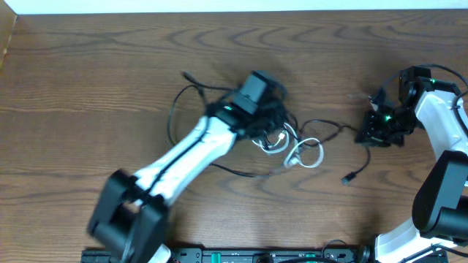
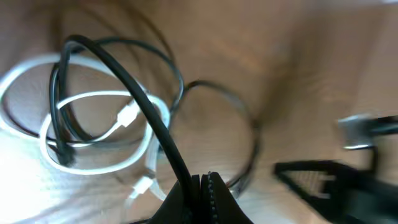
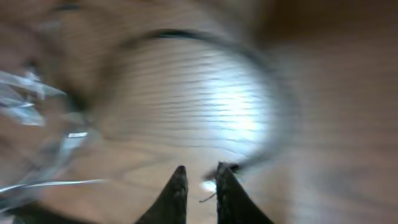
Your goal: Untangle cables
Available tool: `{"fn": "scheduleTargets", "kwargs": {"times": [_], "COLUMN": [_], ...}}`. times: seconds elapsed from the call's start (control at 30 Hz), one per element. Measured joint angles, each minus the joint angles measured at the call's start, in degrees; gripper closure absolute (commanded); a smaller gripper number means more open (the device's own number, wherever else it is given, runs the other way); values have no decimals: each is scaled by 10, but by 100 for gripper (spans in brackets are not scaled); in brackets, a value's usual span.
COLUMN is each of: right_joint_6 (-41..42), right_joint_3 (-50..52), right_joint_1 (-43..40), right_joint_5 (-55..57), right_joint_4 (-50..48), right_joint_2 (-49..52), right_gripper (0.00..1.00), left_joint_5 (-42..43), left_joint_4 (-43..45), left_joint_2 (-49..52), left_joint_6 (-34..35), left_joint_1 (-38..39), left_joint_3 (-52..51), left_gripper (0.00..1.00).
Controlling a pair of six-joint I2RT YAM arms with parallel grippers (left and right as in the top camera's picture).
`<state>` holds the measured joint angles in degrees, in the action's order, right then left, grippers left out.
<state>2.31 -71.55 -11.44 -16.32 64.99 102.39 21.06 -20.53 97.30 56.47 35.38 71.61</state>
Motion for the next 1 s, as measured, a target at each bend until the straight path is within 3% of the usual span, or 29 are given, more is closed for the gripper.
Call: {"fn": "scheduleTargets", "kwargs": {"times": [0.13, 0.27, 0.33, 0.4, 0.53, 0.67, 1.0], "right_joint_6": [42, 1, -40, -127, -196, -220, -231], "right_joint_3": [0, 0, 0, 0, 0, 0, 0], "right_joint_1": [-4, -4, 2, 22, 69, 110, 149], "right_joint_5": [41, -46, -106, -223, -319, -356, -445], "right_joint_4": [-1, -8, 0, 18, 17, 9, -20], "right_joint_2": [0, 0, 0, 0, 0, 0, 0], "right_gripper": [83, 56, 49, 48, 47, 44, 46], "left_joint_5": [0, 28, 58, 92, 133, 162, 174], "left_joint_4": [-5, -11, -9, -2, 4, 45, 49], "left_joint_2": [-93, -180, -196, -196, -193, -193, -193], "left_joint_6": [-39, -58, -62, -68, -76, -84, -85], "left_joint_1": [-47, -84, -83, -82, -82, -82, -82], "left_joint_3": [0, 0, 0, 0, 0, 0, 0], "left_gripper": [92, 92, 92, 92, 92, 92, 92]}}
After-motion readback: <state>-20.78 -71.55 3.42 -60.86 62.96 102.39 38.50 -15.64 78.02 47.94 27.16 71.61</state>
